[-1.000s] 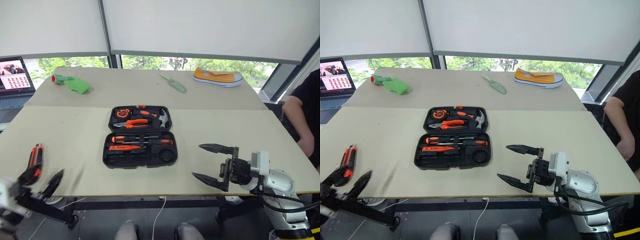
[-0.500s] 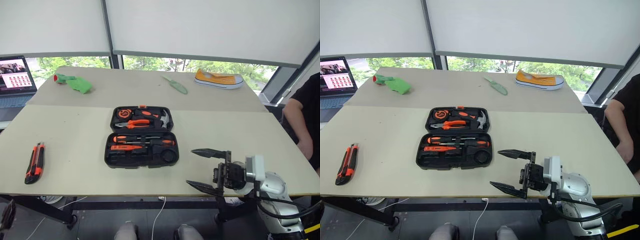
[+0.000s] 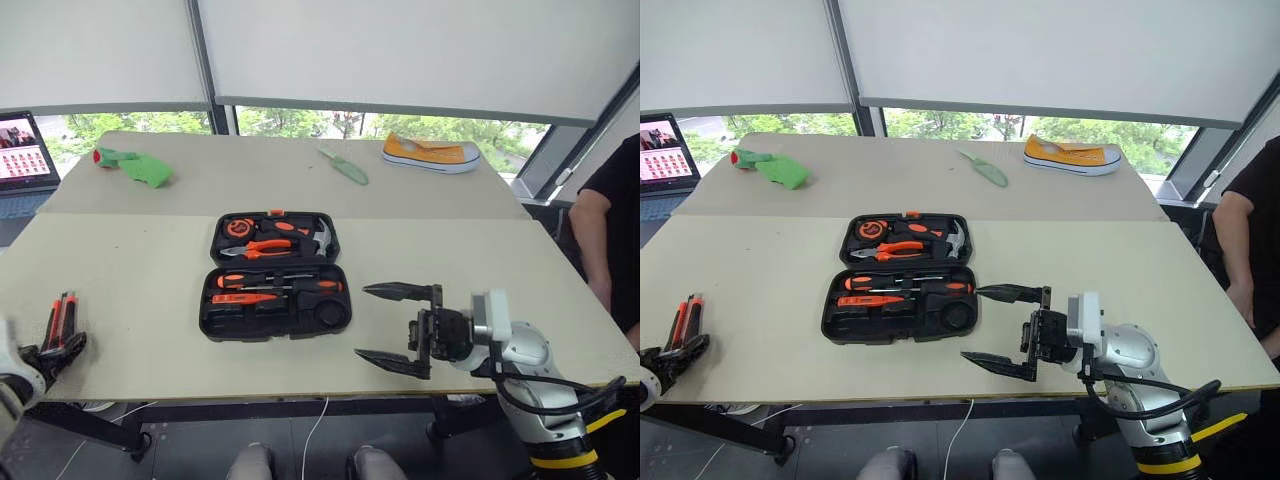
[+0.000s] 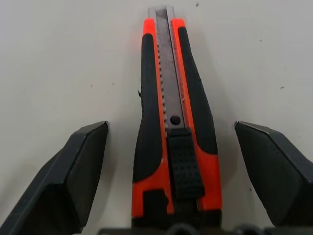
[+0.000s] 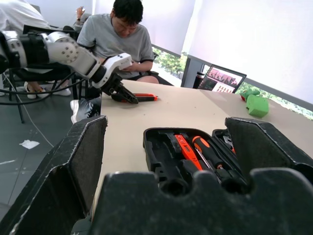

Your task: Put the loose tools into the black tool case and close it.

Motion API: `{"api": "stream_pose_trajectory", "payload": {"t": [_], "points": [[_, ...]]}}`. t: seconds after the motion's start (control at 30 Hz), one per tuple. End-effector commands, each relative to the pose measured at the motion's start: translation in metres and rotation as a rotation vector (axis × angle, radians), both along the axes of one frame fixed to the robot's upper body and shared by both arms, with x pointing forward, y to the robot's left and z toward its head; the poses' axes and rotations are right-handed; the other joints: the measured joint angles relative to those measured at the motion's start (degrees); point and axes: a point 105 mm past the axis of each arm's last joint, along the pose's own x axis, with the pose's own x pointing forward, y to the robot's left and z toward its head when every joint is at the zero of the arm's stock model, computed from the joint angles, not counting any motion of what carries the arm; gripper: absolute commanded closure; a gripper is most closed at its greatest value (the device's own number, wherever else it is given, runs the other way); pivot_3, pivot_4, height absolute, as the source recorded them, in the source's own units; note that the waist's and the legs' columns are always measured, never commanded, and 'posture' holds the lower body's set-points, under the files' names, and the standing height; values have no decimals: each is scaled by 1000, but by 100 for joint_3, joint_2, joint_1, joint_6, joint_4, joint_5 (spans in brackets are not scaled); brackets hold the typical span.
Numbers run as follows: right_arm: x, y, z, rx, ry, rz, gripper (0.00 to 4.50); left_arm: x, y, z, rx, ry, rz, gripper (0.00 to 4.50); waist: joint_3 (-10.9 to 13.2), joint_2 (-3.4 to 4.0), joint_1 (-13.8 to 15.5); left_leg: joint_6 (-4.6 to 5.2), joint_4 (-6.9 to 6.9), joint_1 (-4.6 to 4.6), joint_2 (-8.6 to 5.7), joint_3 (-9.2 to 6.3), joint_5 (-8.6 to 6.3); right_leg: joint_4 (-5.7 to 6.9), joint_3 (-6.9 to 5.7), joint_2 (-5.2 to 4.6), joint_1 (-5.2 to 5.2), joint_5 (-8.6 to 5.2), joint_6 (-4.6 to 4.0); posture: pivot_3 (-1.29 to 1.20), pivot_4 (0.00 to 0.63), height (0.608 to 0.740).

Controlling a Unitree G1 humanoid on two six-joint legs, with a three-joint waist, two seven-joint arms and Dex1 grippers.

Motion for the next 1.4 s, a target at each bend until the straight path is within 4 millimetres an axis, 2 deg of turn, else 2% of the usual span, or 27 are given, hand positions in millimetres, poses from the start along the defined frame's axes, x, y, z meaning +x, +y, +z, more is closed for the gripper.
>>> {"api": "stream_pose_trajectory", "payload": {"t": [0.03,0.2,0.23,0.27,0.33,0.4,0.47,0.57,0.67,0.77,0.8,0.93,1.03,1.2,1.4], "points": [[-3,-1,7,2,-25,3,0,5,-4,-4,12,13,-27,718,5,11,2,0,0,0,0,0,0,0,0,0,0,0,0,0,150,740],[-5,-3,4,-8,-14,-8,0,13,-6,7,37,-71,-83,2584,5,10,14,-1,1,0,-1,0,0,-1,-1,-3,1,0,-1,0,150,740],[-5,-4,4,-10,-14,-10,0,15,-6,12,53,-97,-101,2724,5,10,17,-2,2,0,-2,0,0,-2,-1,-4,1,0,-1,0,150,740],[-6,-4,3,-11,-13,-11,0,15,-5,15,66,-114,-112,2727,5,8,18,-2,2,-1,-2,1,0,-2,0,-5,1,0,-1,0,150,740],[-5,-8,4,-10,-12,-33,0,23,-14,33,85,-224,-250,2727,5,1,19,-2,2,-2,-1,1,0,-2,-1,-4,0,0,-2,0,150,740],[-6,-15,3,-7,3,-70,0,31,-46,57,169,-333,-579,2727,6,-8,46,-3,2,-4,-1,1,-1,-3,-2,-6,-1,-10,-19,0,150,740],[-8,-22,1,-19,15,-106,0,35,-77,65,227,-355,-853,2727,5,-13,93,-5,2,-11,0,2,-1,-7,-10,-10,-9,-20,-38,0,150,740],[-5,-32,0,-54,1,-158,0,38,-120,65,242,-313,-1211,2727,5,-7,114,-7,1,-10,-1,14,-2,-31,-18,-25,-9,-17,-36,0,150,740],[-2,-38,1,-76,-13,-192,0,40,-152,65,244,-251,-1467,2727,7,-3,87,-6,4,-12,-3,31,-1,-32,-7,-30,9,-6,-27,0,150,740],[-2,-42,-1,-110,-4,-200,0,45,-180,58,346,-130,-1706,2727,8,-3,77,21,9,-23,3,29,15,-26,-5,-10,1,-1,-18,0,150,740],[-2,-43,-1,-115,-2,-200,0,47,-182,57,360,-116,-1731,2727,8,-3,65,42,10,-25,2,27,28,-23,-4,-7,-1,4,-5,0,150,740],[-4,-45,-5,-137,16,-220,0,76,-207,45,518,-64,-1792,2727,12,5,76,50,11,-25,4,17,32,-13,3,8,-1,3,20,0,150,740],[-8,-47,-9,-161,29,-236,0,88,-226,41,559,-73,-1826,2727,13,5,88,52,20,-32,0,13,33,-10,6,8,2,0,27,0,150,740],[-11,-52,-9,-171,40,-256,0,89,-234,31,625,-28,-1919,2727,14,4,55,54,43,-51,0,7,31,-9,9,9,-3,5,38,0,150,740],[-13,-54,-10,-179,50,-262,0,94,-232,22,621,24,-1908,2727,15,6,81,55,65,-51,0,-2,32,0,6,9,5,7,42,0,150,740]]}}
